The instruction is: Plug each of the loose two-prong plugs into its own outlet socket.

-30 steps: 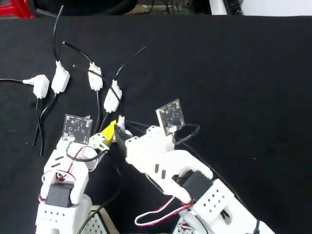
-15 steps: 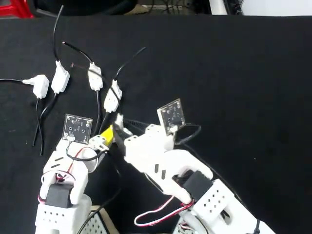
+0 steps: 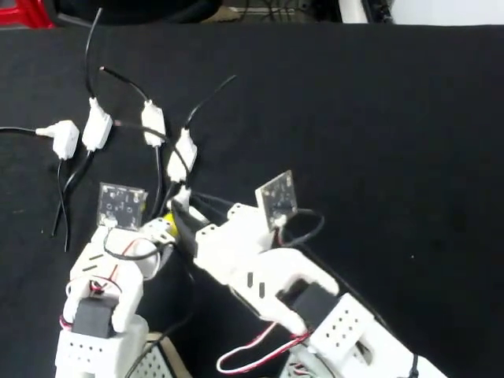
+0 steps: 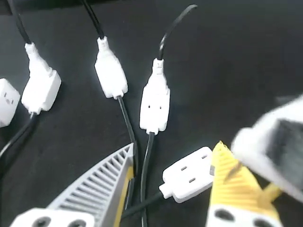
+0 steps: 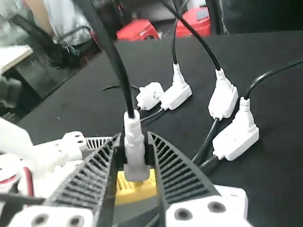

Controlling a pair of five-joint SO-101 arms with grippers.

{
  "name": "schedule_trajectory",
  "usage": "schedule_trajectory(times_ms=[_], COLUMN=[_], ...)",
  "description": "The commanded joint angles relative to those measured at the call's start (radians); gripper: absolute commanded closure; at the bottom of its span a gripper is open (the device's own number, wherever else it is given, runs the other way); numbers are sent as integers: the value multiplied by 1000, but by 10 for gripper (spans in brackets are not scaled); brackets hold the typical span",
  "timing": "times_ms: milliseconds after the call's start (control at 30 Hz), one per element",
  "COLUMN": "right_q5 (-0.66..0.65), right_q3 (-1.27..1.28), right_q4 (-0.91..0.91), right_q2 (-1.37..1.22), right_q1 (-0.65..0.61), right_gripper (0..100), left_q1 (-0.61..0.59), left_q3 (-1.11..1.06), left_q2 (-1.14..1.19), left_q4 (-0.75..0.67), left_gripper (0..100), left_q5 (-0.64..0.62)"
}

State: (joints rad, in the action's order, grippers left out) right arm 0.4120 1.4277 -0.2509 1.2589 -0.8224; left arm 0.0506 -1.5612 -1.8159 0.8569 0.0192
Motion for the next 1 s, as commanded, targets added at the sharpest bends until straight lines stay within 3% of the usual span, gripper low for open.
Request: schedule_trajectory(times_ms=[0, 133, 333, 533, 833, 967], right_q5=[9, 9, -2, -69, -110, -170], right_q3=[-91, -153, -163, -268, -809, -987], right_q4=[-138, -241, -247, -328, -695, -818], right_q2=[-19, -19, -21, -120, -852, -1053], right_q1=[-32, -32, -23, 61, 133, 180], right_gripper=[986, 986, 986, 987, 987, 987], left_q1=[-82, -159, -140, -185, -380, -415], left_q3=[59, 61, 59, 62, -13, -110], left_q2=[-8, -8, -8, -8, -6, -6], left_q4=[-97, -130, -110, 12, 204, 204], left_gripper=[744, 741, 743, 744, 744, 744], left_q5=[-58, -120, -114, 114, 410, 480])
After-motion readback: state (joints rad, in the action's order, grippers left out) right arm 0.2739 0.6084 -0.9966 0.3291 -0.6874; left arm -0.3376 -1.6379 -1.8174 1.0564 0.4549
